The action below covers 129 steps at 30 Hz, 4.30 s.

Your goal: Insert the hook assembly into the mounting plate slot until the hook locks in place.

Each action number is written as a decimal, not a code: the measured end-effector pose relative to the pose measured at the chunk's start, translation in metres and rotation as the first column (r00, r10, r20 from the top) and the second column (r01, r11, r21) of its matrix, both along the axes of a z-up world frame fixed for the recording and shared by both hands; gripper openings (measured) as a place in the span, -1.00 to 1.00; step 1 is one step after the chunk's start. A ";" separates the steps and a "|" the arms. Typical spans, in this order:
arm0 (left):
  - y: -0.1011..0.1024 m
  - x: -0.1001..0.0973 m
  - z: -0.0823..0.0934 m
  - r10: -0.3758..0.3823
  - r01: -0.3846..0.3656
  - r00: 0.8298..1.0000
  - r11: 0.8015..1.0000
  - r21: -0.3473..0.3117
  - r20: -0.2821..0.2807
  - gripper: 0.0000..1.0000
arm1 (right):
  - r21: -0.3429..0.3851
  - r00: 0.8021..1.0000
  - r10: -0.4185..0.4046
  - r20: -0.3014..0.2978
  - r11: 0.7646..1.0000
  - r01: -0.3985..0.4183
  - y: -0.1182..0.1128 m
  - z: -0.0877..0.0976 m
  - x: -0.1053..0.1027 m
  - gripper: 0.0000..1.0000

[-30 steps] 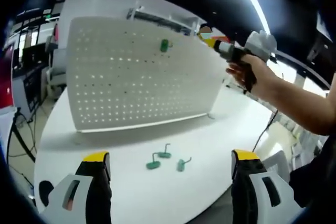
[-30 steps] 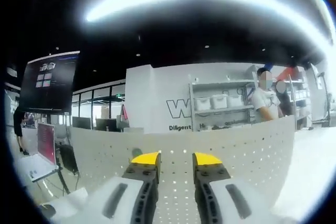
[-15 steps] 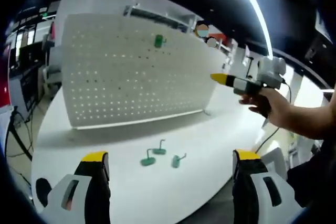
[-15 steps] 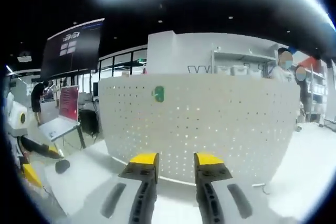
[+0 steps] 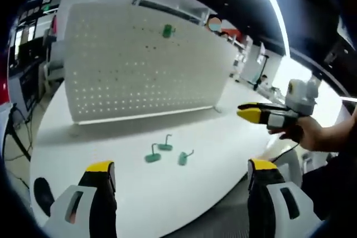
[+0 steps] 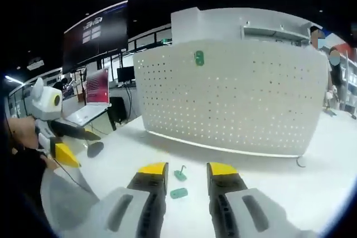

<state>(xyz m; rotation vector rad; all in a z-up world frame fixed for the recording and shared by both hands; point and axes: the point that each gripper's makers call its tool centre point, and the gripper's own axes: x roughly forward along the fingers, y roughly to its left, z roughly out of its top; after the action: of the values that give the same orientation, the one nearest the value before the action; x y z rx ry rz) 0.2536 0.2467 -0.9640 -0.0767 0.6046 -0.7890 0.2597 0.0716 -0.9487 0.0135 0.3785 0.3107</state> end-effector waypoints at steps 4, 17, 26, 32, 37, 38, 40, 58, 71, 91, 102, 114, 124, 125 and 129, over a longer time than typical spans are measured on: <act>0.001 -0.006 -0.005 -0.013 0.013 1.000 1.000 0.024 -0.010 1.00 | 0.016 0.999 0.017 -0.039 1.000 -0.017 0.008 -0.012 -0.011 -0.49; 0.002 -0.016 -0.024 -0.026 0.030 0.997 0.997 0.064 -0.066 1.00 | 0.053 0.987 0.078 -0.141 0.996 -0.071 0.025 -0.036 -0.032 -0.49; 0.004 -0.020 -0.039 -0.020 0.032 0.991 0.995 0.096 -0.130 0.99 | 0.082 0.967 0.122 -0.222 0.991 -0.106 0.034 -0.060 -0.028 -0.49; 0.003 -0.020 -0.045 -0.025 0.042 0.988 0.994 0.104 -0.152 0.99 | 0.086 0.952 0.137 -0.273 0.989 -0.118 0.043 -0.088 -0.017 -0.51; 0.004 -0.018 -0.047 -0.024 0.042 0.986 0.993 0.106 -0.162 0.99 | 0.083 0.937 0.134 -0.323 0.990 -0.113 0.048 -0.115 -0.007 -0.53; 0.005 -0.016 -0.049 -0.023 0.041 0.986 0.993 0.107 -0.165 0.99 | 0.088 0.937 0.128 -0.325 0.991 -0.105 0.047 -0.118 -0.004 -0.53; 0.007 -0.014 -0.050 -0.019 0.038 0.986 0.993 0.110 -0.168 0.98 | 0.097 0.930 0.115 -0.348 0.992 -0.086 0.045 -0.127 0.002 -0.54; 0.014 -0.006 -0.059 0.001 0.023 0.980 0.993 0.119 -0.197 0.95 | 0.179 0.900 0.028 -0.435 0.982 0.055 0.047 -0.161 0.051 -0.62; 0.012 -0.005 -0.063 0.000 0.027 0.977 0.992 0.122 -0.213 0.95 | 0.184 0.870 0.004 -0.493 0.978 0.099 0.050 -0.175 0.065 -0.71; 0.012 -0.001 -0.058 -0.005 0.030 0.979 0.992 0.120 -0.202 0.94 | 0.150 0.872 -0.013 -0.489 0.984 0.098 0.039 -0.171 0.073 -0.99; 0.012 0.001 -0.047 0.001 0.018 0.986 0.993 0.116 -0.167 0.95 | 0.184 0.917 0.003 -0.399 0.980 0.077 0.047 -0.132 0.080 -0.99; 0.008 0.009 -0.031 -0.006 0.020 0.992 0.994 0.107 -0.126 0.92 | 0.313 0.965 0.093 -0.244 0.950 -0.013 0.084 -0.058 0.068 -0.99; 0.006 0.021 -0.010 0.020 -0.018 0.993 1.000 0.012 -0.112 0.70 | 0.396 0.975 0.181 -0.127 0.911 -0.118 0.119 -0.007 0.043 -0.99; 0.004 0.022 -0.007 0.023 -0.024 0.993 1.000 -0.010 -0.115 0.66 | 0.404 0.975 0.190 -0.116 0.906 -0.129 0.123 -0.002 0.040 -0.99; -0.001 0.022 -0.002 0.020 -0.026 0.993 0.998 -0.050 -0.120 0.56 | 0.428 0.974 0.213 -0.079 0.890 -0.160 0.131 0.011 0.034 -0.99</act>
<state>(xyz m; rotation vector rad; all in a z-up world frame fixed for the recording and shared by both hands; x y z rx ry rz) 0.2754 0.2461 -0.9657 -0.1789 0.6961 -0.7813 0.2942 0.2022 -0.9375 0.4239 0.4322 0.5814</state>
